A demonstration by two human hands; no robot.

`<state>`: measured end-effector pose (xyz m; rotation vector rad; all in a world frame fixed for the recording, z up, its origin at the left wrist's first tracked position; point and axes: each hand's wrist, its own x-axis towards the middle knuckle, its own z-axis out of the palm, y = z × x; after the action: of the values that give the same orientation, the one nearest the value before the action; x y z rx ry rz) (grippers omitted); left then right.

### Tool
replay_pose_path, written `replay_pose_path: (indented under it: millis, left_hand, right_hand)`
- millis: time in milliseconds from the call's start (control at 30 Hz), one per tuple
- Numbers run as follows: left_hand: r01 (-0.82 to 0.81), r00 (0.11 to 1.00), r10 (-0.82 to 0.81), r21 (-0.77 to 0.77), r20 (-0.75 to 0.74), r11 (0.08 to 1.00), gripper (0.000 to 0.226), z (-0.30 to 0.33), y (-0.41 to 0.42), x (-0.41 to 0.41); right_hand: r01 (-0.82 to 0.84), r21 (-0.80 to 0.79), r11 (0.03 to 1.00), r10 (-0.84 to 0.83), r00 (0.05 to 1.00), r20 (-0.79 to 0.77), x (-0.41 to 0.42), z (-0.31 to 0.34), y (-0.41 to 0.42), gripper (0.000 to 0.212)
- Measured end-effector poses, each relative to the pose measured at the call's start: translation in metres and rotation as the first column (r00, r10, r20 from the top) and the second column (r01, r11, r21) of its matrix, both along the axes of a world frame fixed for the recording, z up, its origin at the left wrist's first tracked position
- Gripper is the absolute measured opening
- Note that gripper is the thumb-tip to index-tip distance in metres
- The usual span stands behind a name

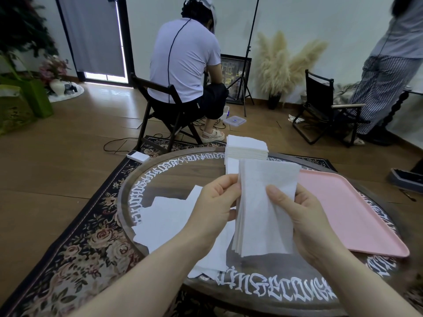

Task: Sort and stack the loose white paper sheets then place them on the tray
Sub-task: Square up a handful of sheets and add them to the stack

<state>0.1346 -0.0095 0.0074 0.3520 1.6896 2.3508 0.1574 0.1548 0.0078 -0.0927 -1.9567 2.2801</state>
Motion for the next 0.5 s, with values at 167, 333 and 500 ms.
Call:
replay_pose_path:
  millis: [167,333,500]
  left_hand:
    - [-0.005,1.000,0.006,-0.008,0.001,1.000,0.021,0.0002,-0.0003,0.0003]
    - [0.016,0.999,-0.014,0.032,-0.038,0.999,0.033,0.0023,0.0000,0.0029]
    - [-0.109,0.991,0.108,-0.006,-0.085,0.994,0.013,-0.0024,0.0021,0.0071]
  right_hand:
    - [-0.004,0.005,1.000,0.004,1.000,-0.006,0.0008,0.0004,-0.0005,0.048]
    - [-0.003,0.019,1.000,0.003,1.000,-0.029,0.0014,-0.0003,-0.0009,0.044]
    - [-0.002,0.096,0.995,0.013,0.993,-0.115,0.0054,-0.0010,-0.0066,0.035]
